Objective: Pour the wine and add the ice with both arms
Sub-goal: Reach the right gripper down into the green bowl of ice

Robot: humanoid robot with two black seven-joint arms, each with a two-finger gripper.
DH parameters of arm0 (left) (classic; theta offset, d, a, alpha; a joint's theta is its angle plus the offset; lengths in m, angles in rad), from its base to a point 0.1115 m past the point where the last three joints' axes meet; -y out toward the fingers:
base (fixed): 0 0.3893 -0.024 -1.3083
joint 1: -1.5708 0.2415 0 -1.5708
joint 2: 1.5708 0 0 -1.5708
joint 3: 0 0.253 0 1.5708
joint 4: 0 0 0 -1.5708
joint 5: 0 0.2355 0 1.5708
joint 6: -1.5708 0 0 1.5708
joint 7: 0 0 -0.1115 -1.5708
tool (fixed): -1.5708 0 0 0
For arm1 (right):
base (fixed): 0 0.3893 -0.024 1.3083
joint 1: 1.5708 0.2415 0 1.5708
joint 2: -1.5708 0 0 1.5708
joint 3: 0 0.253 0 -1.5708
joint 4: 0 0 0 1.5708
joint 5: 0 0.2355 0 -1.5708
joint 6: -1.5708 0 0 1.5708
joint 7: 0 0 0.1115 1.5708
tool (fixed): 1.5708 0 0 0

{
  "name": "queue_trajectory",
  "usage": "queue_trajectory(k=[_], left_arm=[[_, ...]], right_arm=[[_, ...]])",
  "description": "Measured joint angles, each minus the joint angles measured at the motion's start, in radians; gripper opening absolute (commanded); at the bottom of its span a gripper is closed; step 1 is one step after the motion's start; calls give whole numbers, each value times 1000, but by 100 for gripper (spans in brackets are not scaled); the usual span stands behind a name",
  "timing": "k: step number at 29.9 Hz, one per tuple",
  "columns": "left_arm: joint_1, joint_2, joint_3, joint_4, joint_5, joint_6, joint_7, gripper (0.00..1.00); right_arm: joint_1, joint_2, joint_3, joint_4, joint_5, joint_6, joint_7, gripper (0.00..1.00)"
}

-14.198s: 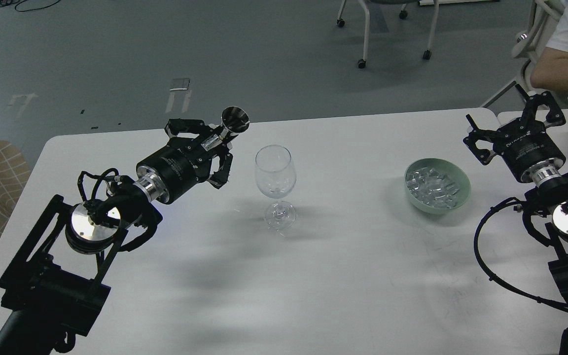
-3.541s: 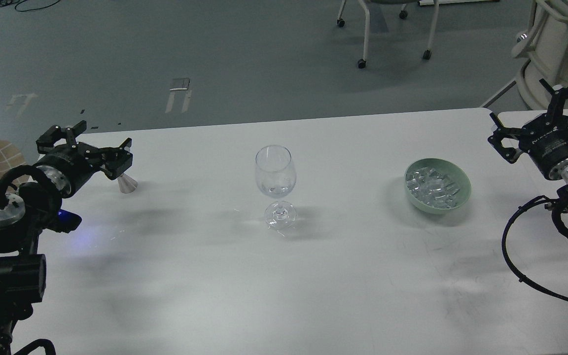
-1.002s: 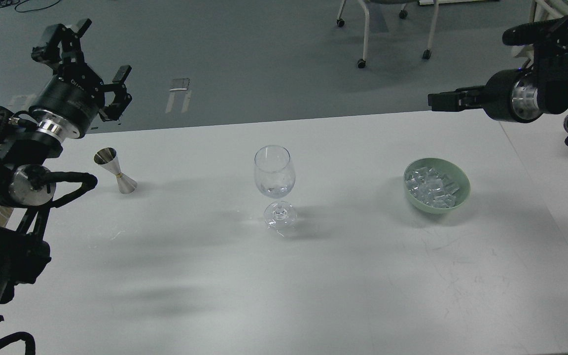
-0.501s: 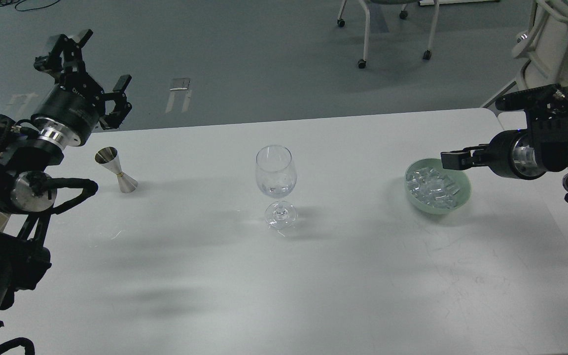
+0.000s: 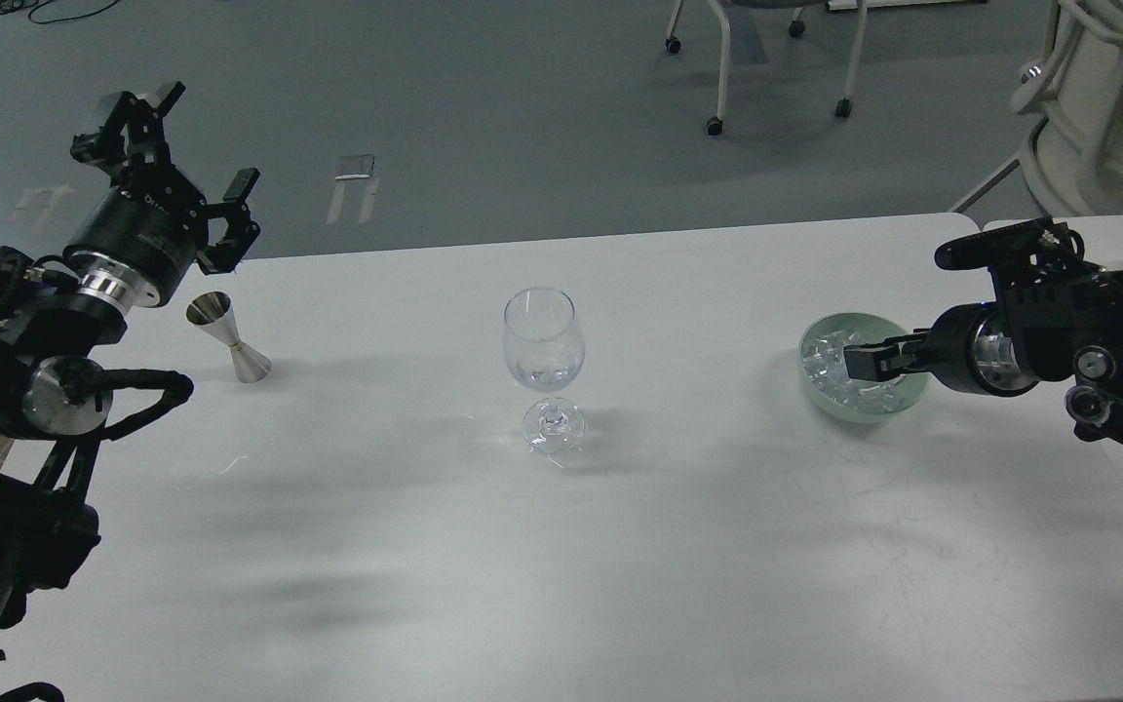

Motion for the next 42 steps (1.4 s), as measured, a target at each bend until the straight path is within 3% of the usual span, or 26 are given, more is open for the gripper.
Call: queue_trajectory(k=[11,20,22,23,42], left_arm=[[9,-1,0,6,-1,0,0,99],[15,-9,-1,20,-10,4,-1,99],[15,-10,-1,21,-27,6,-1,99],[15,-9,-1,21,-38,6,-1,99],[15,-5,-1,21,-55,4,1,99]], right_arm=[[-31,28,0,-7,-26,0,-28,72],[-43,30,-1,-10,-26,0,-36,52],[-47,30,-2,-12,-24,0,-40,38],[-48,30,-2,-12,-23,0,-40,36],[-40,41,4,-12,-24,0,-50,38]])
